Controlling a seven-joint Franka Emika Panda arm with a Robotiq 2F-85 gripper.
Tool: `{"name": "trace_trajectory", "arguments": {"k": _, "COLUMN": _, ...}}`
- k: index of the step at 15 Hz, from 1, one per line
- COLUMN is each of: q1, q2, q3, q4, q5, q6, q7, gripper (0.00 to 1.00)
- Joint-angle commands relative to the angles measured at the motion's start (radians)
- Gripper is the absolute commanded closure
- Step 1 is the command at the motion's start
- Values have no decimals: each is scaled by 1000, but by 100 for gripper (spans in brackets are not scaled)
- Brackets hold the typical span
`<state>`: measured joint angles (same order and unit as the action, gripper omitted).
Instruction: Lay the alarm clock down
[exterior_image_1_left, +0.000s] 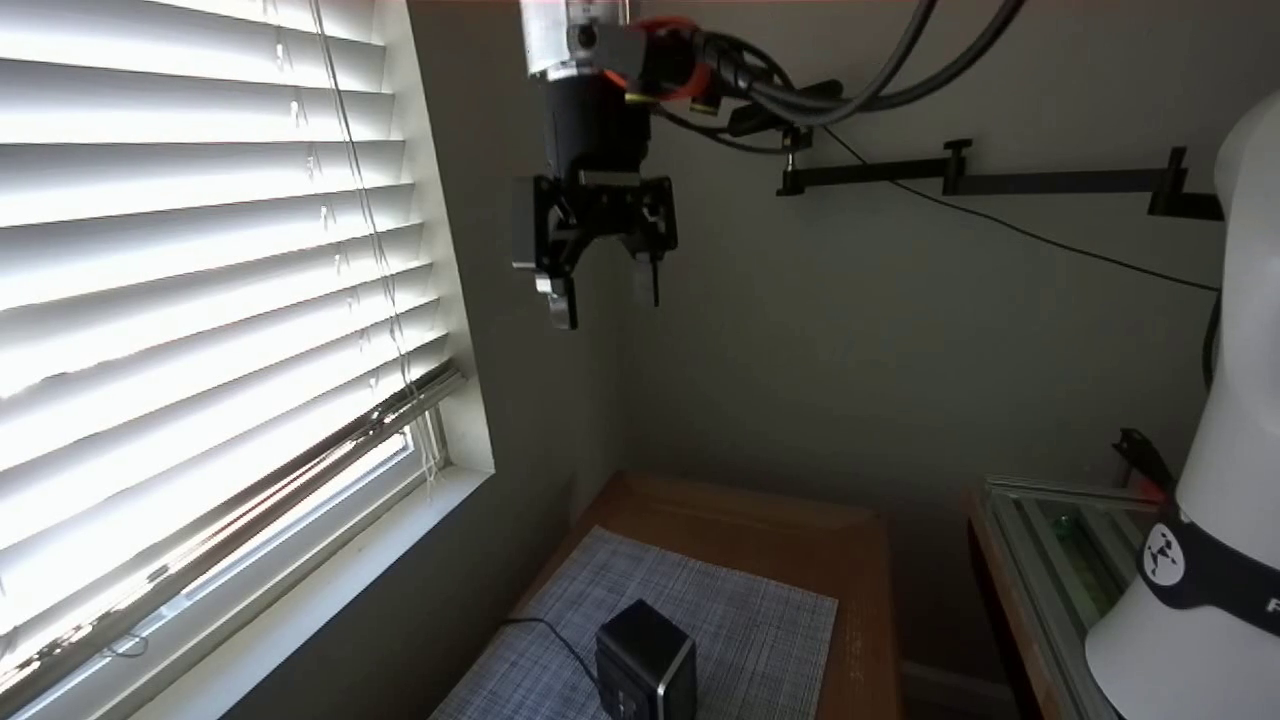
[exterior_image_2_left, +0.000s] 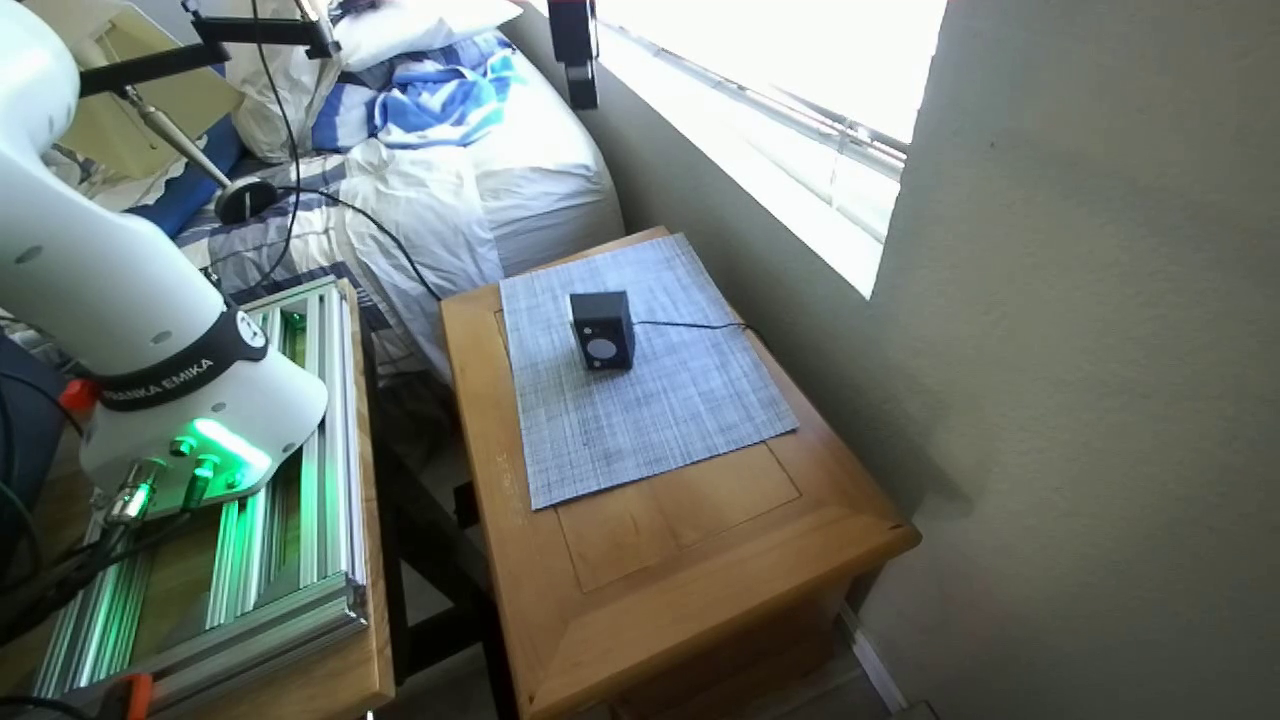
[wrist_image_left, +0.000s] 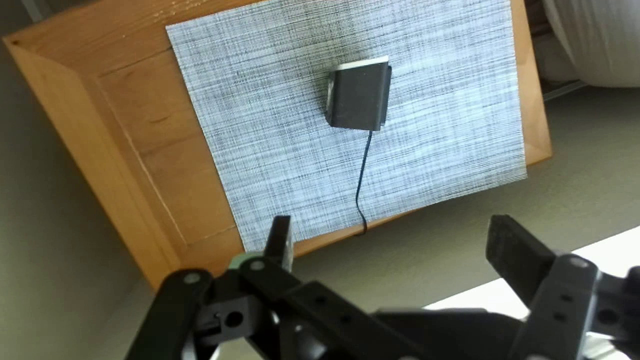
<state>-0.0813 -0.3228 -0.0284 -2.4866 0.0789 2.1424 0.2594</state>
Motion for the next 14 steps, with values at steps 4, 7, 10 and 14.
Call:
{"name": "trace_trajectory", "arguments": {"k": 4, "q1": -42, "q2": 112, "q3": -20, "q4": -165, "q5": 92, "q6": 277, "q7": 195, "gripper": 0}}
{"name": "trace_trajectory", "arguments": {"k": 7, "q1": -51, "q2": 163, "q3": -18, "q4": -213, "q5": 121, "q6": 354, "q7": 301, "gripper": 0}}
{"name": "trace_trajectory", "arguments": {"k": 10, "q1": -47, "q2": 165, "q3": -23, "q4": -216, "q5": 110, "q6": 343, "q7": 306, "gripper": 0}}
{"name": "trace_trajectory", "arguments": {"k": 14, "q1": -44, "q2": 200, "q3": -26, "q4": -235, "q5": 129, "q6": 388, "q7": 347, "gripper": 0}}
